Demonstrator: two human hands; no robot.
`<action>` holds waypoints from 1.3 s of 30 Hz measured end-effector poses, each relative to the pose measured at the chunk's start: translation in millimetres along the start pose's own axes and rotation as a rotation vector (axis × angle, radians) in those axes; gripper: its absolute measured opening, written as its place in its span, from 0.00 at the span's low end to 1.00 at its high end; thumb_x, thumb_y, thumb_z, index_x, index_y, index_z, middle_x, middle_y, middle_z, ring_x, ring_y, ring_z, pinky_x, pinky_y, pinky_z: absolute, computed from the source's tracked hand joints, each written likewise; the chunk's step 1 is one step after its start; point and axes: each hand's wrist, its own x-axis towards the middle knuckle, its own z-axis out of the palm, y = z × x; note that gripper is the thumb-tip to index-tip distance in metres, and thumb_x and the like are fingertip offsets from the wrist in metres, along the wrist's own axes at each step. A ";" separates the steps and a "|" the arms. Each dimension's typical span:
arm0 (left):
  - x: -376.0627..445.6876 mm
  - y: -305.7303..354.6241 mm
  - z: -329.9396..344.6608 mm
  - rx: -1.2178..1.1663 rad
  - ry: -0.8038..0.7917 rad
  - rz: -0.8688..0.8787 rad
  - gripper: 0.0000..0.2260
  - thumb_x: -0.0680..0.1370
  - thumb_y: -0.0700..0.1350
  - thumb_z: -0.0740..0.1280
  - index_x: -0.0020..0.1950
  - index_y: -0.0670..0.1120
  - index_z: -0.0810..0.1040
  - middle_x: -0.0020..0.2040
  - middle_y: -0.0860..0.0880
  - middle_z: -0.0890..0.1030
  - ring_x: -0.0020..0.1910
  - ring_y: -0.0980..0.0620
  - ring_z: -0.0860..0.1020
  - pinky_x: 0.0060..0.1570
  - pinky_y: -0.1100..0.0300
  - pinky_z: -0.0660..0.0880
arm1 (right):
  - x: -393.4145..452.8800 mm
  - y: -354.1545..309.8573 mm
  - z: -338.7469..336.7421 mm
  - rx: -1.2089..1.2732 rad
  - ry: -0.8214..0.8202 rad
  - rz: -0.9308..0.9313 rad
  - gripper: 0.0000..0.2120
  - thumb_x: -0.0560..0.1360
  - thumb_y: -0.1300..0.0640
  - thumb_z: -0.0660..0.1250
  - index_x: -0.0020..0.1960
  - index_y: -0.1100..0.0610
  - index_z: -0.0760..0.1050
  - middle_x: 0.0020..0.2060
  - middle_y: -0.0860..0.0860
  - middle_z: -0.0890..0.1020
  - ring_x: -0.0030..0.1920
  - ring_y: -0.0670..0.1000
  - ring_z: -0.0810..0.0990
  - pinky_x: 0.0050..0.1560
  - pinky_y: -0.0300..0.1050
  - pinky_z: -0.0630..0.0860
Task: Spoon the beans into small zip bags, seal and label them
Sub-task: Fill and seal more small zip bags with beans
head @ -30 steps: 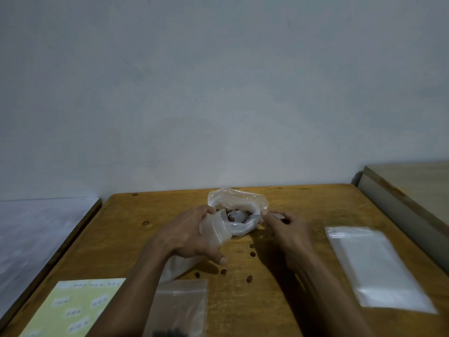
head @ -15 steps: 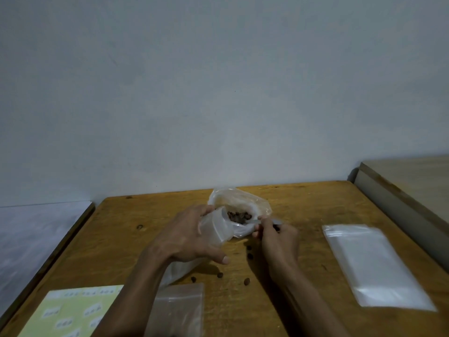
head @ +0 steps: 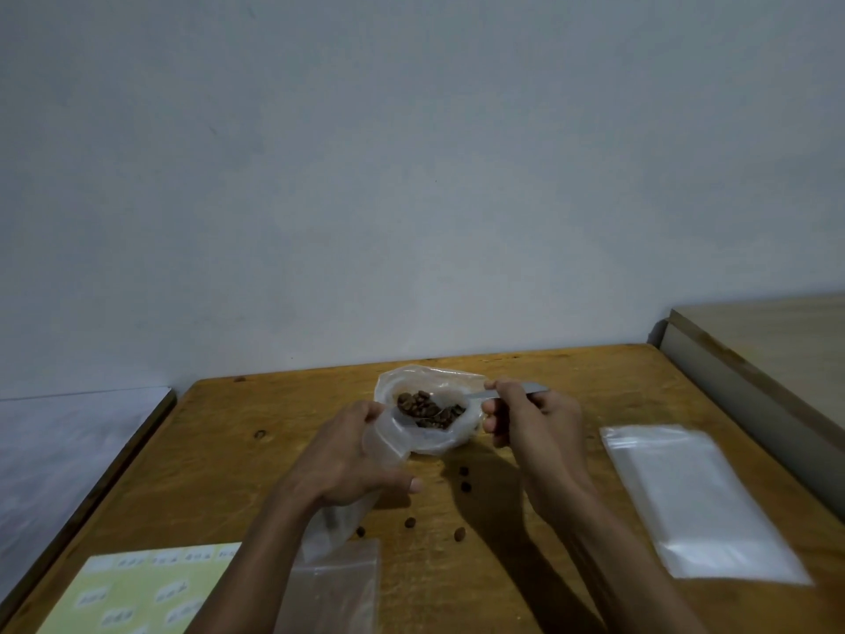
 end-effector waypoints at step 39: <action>7.2 -2.5 14.6 -0.018 0.048 -0.022 0.50 0.54 0.64 0.82 0.72 0.51 0.70 0.67 0.53 0.75 0.61 0.51 0.76 0.51 0.58 0.77 | -21.1 7.0 3.3 -0.428 -0.111 -0.479 0.11 0.81 0.54 0.65 0.41 0.42 0.79 0.32 0.45 0.83 0.32 0.46 0.82 0.29 0.40 0.79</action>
